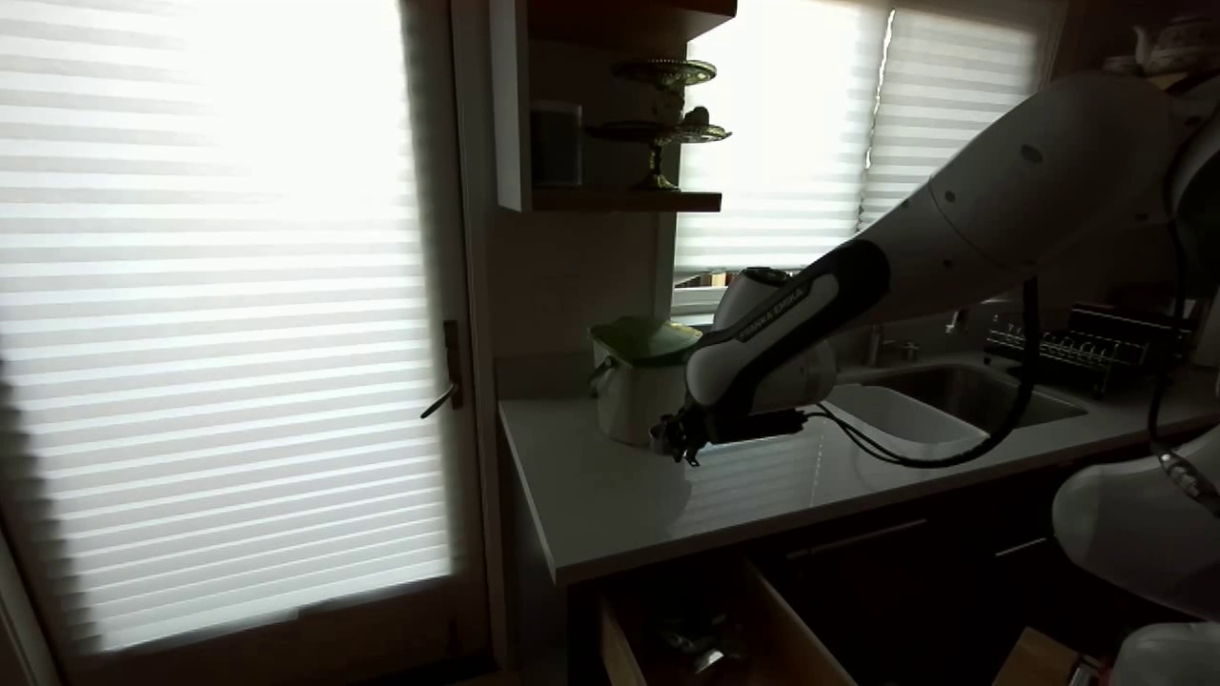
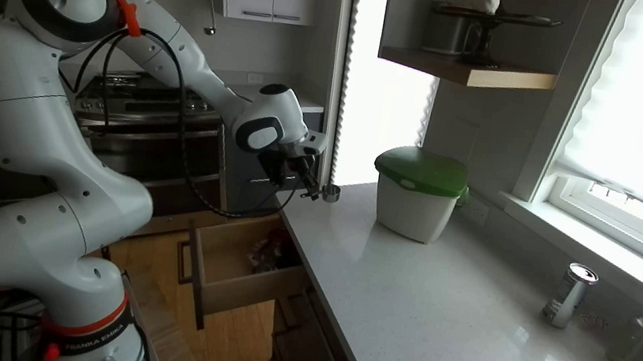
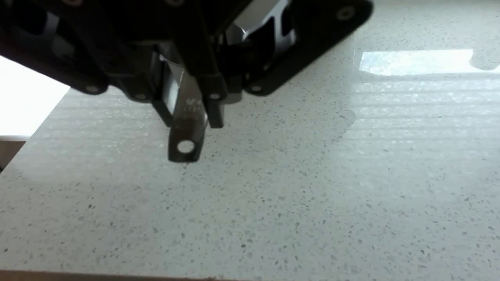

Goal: Remove a measuring cup from the drawer

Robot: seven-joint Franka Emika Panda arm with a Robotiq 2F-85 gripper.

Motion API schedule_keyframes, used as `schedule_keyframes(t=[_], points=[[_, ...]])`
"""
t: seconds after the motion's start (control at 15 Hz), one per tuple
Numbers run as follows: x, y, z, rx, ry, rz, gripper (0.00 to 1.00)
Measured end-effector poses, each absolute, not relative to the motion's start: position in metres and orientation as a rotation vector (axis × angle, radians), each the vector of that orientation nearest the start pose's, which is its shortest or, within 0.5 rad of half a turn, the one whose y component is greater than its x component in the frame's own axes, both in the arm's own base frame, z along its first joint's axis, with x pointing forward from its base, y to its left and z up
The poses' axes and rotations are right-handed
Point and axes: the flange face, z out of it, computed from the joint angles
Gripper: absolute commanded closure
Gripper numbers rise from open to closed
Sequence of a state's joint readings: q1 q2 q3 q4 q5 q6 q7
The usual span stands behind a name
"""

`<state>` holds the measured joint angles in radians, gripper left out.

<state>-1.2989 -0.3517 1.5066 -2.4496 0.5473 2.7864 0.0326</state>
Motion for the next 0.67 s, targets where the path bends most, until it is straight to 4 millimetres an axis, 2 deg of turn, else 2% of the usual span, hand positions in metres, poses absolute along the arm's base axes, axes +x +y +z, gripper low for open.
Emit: schedule_keyframes(t=[0.4, 0.67], points=[[0.508, 0.090, 0.353, -3.071, 0.327, -0.670, 0.94], [0.519, 0.092, 0.346, -3.104, 0.313, -0.611, 0.94]])
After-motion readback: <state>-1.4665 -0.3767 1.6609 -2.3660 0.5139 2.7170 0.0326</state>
